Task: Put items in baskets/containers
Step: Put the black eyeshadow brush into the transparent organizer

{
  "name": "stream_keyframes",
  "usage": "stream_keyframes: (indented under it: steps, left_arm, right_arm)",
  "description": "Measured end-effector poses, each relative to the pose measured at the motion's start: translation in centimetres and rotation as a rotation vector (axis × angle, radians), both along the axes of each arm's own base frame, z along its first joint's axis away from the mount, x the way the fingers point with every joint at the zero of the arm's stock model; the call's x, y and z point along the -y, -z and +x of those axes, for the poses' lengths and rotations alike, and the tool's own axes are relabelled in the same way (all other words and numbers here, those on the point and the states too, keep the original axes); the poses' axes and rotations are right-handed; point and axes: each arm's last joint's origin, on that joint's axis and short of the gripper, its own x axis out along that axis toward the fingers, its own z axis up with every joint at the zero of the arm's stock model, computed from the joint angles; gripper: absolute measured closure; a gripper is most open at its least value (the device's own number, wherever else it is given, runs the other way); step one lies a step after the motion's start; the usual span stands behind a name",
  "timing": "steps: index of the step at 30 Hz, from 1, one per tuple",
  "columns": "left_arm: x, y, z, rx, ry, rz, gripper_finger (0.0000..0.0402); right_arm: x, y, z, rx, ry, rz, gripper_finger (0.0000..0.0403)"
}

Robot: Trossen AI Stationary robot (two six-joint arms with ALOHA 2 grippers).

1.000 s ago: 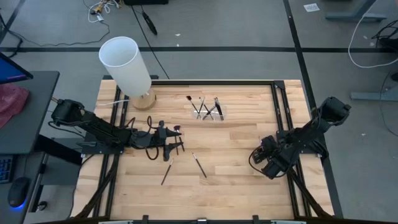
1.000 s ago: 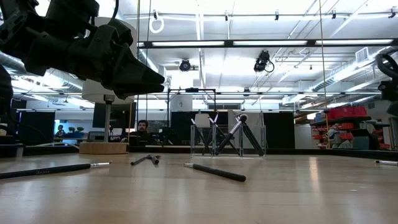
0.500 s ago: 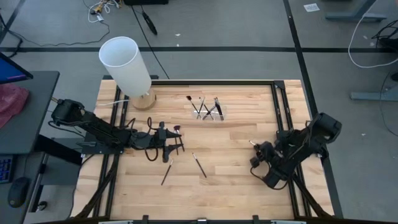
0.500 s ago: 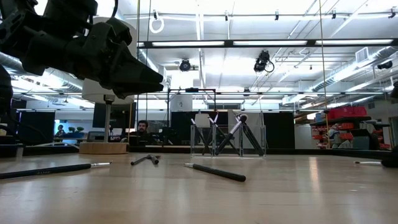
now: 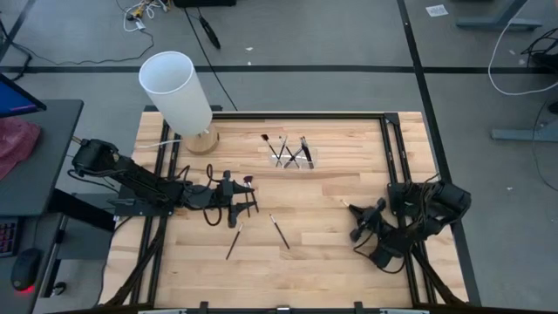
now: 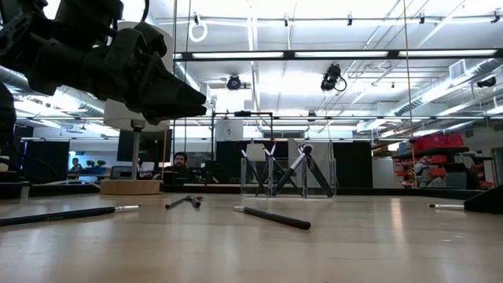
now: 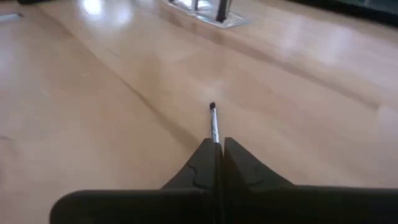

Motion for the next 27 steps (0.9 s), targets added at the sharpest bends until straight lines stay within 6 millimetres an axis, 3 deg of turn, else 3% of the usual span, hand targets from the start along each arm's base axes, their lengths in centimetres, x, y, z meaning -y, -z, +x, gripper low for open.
stream_keyframes:
  steps: [3,11,22,27]
  left_arm:
    - [0.0,0.0,0.0,0.002,0.0,0.0,0.0193]
    - [0.0,-0.1,0.0,0.01,-0.001,-0.005,0.0193]
    - [0.0,-0.3,0.1,0.027,-0.002,-0.003,0.0193]
    - [0.0,-0.3,0.1,0.023,0.009,0.014,0.0193]
  right_arm:
    - [-1.5,-0.2,1.1,0.126,-0.007,0.145,0.0394]
    - [-1.8,-1.6,2.3,0.149,0.05,0.242,0.0394]
    - [-2.2,-3.2,3.9,0.176,0.053,0.345,0.0398]
    - [-2.5,-3.9,4.7,0.244,0.002,0.297,0.0399]
